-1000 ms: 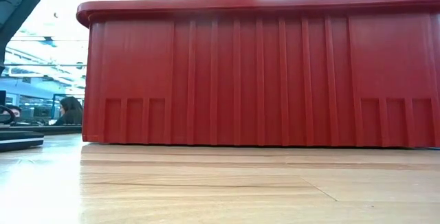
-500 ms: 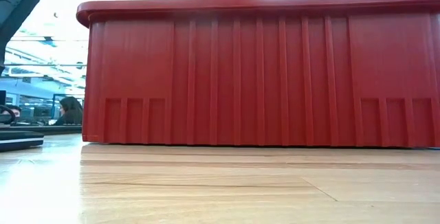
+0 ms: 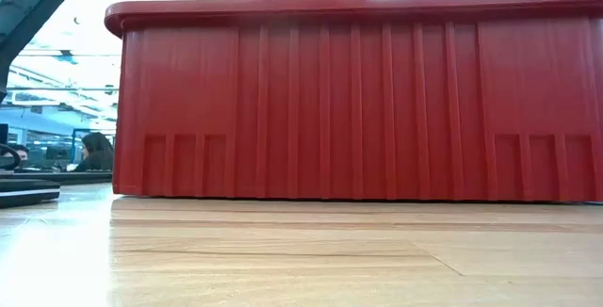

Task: Pick and place slides into bin
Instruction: Put the black slipper into the red organizer bin

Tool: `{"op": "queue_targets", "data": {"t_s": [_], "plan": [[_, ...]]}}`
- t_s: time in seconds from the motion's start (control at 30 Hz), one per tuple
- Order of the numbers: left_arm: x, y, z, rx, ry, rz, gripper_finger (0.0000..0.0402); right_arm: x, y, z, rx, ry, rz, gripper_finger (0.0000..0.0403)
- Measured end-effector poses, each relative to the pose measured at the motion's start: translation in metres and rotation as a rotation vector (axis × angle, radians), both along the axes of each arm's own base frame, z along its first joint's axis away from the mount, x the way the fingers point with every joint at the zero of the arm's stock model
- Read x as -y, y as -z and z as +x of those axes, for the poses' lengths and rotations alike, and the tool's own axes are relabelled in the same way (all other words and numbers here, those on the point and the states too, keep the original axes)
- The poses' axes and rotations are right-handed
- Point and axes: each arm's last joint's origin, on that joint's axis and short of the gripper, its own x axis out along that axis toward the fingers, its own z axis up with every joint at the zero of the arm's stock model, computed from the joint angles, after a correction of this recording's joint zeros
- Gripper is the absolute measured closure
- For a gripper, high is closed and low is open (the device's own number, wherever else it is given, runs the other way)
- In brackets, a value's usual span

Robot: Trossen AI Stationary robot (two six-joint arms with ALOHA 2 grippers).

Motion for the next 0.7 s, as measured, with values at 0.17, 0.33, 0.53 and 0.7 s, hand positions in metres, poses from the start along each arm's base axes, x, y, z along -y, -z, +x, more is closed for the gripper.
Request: {"op": "queue_targets", "data": {"t_s": [0.17, 0.33, 0.53, 0.7], "plan": [[0.007, 0.0, 0.002, -0.001, 0.009, -0.013, 0.0396, 0.008, 0.011, 0.005, -0.059, 0.028, 0.048, 0.0248], [0.011, 0.001, 0.003, -0.022, 0.004, 0.003, 0.0396, 0.015, 0.023, 0.013, -0.108, 0.013, 0.114, 0.0248], [0.019, 0.002, 0.004, -0.03, 0.038, 0.016, 0.0396, 0.018, 0.03, 0.017, -0.128, -0.019, 0.202, 0.0248], [0.024, 0.004, 0.006, -0.043, 0.059, 0.027, 0.0396, 0.023, 0.031, 0.016, -0.118, -0.062, 0.208, 0.0248]]}}
